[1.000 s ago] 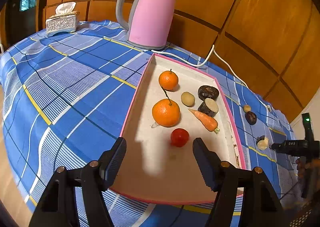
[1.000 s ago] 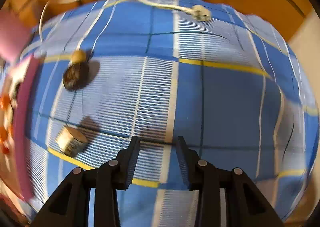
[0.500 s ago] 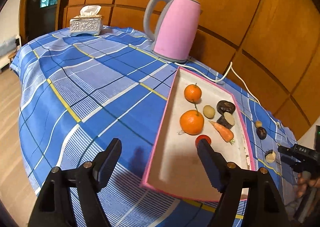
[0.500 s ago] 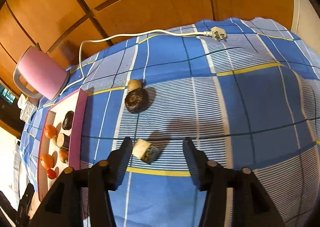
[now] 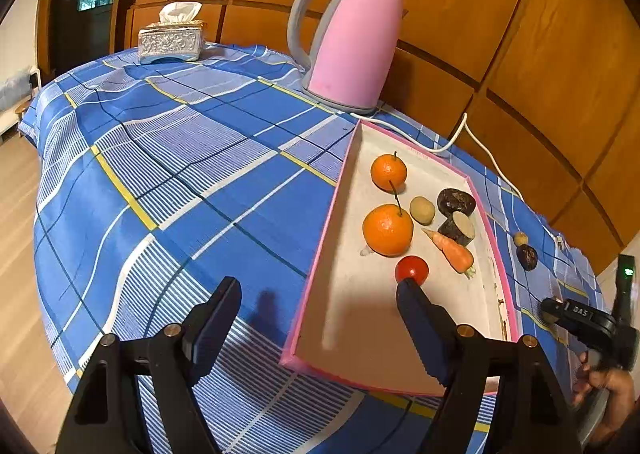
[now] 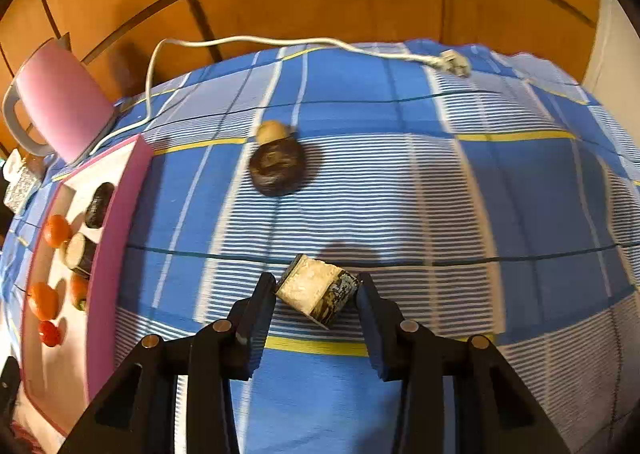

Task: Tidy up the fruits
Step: 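Carry the cube piece with the right tool into the tray and release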

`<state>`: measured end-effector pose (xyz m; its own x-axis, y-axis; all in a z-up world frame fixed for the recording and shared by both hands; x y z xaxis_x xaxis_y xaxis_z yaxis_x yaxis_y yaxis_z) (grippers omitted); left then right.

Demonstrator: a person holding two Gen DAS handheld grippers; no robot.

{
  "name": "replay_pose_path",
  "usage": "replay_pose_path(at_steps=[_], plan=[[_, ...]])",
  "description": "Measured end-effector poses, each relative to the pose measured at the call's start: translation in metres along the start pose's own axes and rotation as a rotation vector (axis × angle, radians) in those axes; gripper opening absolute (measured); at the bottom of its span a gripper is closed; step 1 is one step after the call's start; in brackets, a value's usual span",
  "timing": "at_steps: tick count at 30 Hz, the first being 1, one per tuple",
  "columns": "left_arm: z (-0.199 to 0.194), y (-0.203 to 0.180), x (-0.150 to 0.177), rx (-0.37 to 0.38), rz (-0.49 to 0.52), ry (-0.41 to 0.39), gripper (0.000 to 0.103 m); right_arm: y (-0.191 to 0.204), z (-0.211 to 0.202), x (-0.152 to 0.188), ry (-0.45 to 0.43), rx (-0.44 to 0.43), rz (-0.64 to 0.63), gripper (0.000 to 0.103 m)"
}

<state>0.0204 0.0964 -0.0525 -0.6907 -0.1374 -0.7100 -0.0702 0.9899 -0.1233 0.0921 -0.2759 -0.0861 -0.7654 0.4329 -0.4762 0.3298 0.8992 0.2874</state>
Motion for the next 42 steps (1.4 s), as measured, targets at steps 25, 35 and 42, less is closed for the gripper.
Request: replay_pose_path(at_steps=[25, 35, 42], plan=[[-0.005, -0.005, 0.006, -0.016, 0.036, 0.017, 0.087, -0.048, -0.027, 0.005, -0.097, 0.067, 0.052, 0.041], [-0.004, -0.003, 0.009, -0.011, 0.036, 0.027, 0.088, -0.022, -0.024, 0.014, -0.033, 0.004, -0.048, 0.041], [-0.003, -0.001, 0.009, -0.011, 0.027, 0.025, 0.088, 0.025, -0.043, 0.013, -0.023, -0.174, -0.159, 0.041]])
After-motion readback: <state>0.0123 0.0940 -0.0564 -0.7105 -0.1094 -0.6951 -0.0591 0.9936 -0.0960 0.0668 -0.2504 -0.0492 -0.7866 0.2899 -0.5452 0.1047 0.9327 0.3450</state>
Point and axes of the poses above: each gripper's, at about its wrist camera, not at the fingertips, and z roughly the way its jaws point, y to its left, x to its underside, the point moved 2 cm from there along z, roughly the way its jaws point, and after that the axes turned 13 degrees about z, right-handed, at the moved point
